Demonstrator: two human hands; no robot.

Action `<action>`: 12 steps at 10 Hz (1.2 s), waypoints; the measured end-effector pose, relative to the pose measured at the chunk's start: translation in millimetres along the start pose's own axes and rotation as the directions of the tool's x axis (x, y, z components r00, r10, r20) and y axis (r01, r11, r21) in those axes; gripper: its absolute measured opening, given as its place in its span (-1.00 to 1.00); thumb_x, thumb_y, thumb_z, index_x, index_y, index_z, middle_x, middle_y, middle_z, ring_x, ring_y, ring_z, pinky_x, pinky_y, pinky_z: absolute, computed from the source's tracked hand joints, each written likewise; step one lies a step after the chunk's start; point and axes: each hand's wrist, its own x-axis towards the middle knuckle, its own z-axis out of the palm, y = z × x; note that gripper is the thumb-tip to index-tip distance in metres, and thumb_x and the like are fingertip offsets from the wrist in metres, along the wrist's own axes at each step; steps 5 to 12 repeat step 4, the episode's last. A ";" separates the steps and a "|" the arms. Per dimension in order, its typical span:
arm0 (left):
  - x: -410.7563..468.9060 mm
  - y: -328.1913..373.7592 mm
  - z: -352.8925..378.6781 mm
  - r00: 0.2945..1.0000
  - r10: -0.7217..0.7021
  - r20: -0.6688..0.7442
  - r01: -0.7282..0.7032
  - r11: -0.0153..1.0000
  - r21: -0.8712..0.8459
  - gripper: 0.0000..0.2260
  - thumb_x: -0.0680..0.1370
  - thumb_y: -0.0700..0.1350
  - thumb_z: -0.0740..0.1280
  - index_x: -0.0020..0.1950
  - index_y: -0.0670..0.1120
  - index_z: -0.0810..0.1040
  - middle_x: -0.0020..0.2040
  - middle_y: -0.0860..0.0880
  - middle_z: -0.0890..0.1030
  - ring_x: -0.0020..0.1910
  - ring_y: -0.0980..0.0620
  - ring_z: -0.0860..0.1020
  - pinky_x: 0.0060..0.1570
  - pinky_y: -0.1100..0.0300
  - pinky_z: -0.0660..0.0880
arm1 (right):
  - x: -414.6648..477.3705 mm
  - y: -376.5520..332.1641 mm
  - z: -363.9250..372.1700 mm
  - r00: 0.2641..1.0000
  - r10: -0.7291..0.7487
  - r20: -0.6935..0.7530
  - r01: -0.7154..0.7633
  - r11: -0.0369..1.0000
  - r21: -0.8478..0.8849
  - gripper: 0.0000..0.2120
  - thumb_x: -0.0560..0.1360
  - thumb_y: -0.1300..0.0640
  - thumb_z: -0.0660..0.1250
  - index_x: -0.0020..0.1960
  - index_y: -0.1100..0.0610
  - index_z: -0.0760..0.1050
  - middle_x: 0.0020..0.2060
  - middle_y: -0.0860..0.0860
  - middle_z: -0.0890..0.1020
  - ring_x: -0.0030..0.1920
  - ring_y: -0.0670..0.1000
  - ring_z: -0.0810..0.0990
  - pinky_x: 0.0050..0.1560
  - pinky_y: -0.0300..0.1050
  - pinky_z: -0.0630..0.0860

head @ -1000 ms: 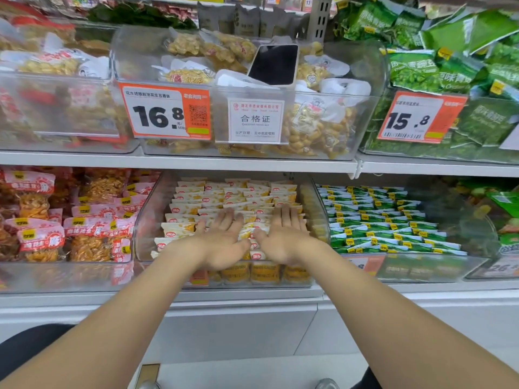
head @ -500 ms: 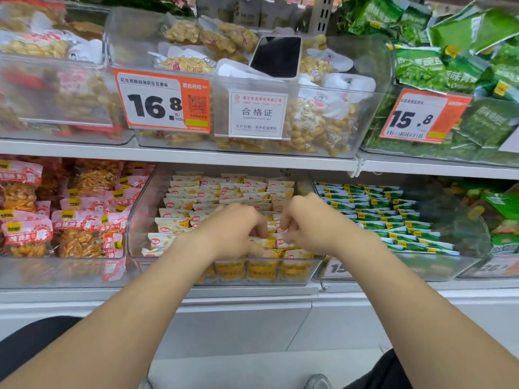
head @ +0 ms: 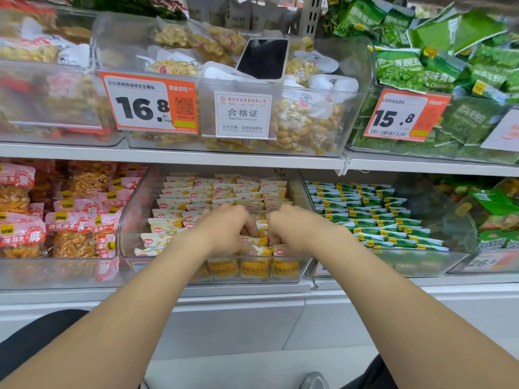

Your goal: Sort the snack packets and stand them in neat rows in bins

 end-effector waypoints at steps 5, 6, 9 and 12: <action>-47.8 15.6 -13.4 0.899 -0.428 -0.094 -0.014 0.186 -0.982 -0.69 0.74 0.02 0.19 -0.04 -0.12 0.59 -0.28 -0.03 0.56 -0.41 0.02 0.46 -0.36 0.15 0.45 | -18.6 -54.5 -30.1 0.728 0.350 -0.589 0.171 0.739 0.651 -0.84 0.55 0.06 0.25 -0.06 -0.06 0.61 -0.37 -0.10 0.63 -0.21 0.04 0.58 0.05 0.10 0.61; -47.8 15.6 -13.4 0.899 -0.428 -0.094 -0.014 0.186 -0.982 -0.69 0.74 0.02 0.19 -0.04 -0.12 0.59 -0.28 -0.03 0.56 -0.41 0.02 0.46 -0.36 0.15 0.45 | -18.6 -54.5 -30.1 0.728 0.350 -0.589 0.171 0.739 0.651 -0.84 0.55 0.06 0.25 -0.06 -0.06 0.61 -0.37 -0.10 0.63 -0.21 0.04 0.58 0.05 0.10 0.61; -47.8 15.6 -13.4 0.899 -0.428 -0.094 -0.014 0.186 -0.982 -0.69 0.74 0.02 0.19 -0.04 -0.12 0.59 -0.28 -0.03 0.56 -0.41 0.02 0.46 -0.36 0.15 0.45 | -18.6 -54.5 -30.1 0.728 0.350 -0.589 0.171 0.739 0.651 -0.84 0.55 0.06 0.25 -0.06 -0.06 0.61 -0.37 -0.10 0.63 -0.21 0.04 0.58 0.05 0.10 0.61; -47.8 15.6 -13.4 0.899 -0.428 -0.094 -0.014 0.186 -0.982 -0.69 0.74 0.02 0.19 -0.04 -0.12 0.59 -0.28 -0.03 0.56 -0.41 0.02 0.46 -0.36 0.15 0.45 | -18.6 -54.5 -30.1 0.728 0.350 -0.589 0.171 0.739 0.651 -0.84 0.55 0.06 0.25 -0.06 -0.06 0.61 -0.37 -0.10 0.63 -0.21 0.04 0.58 0.05 0.10 0.61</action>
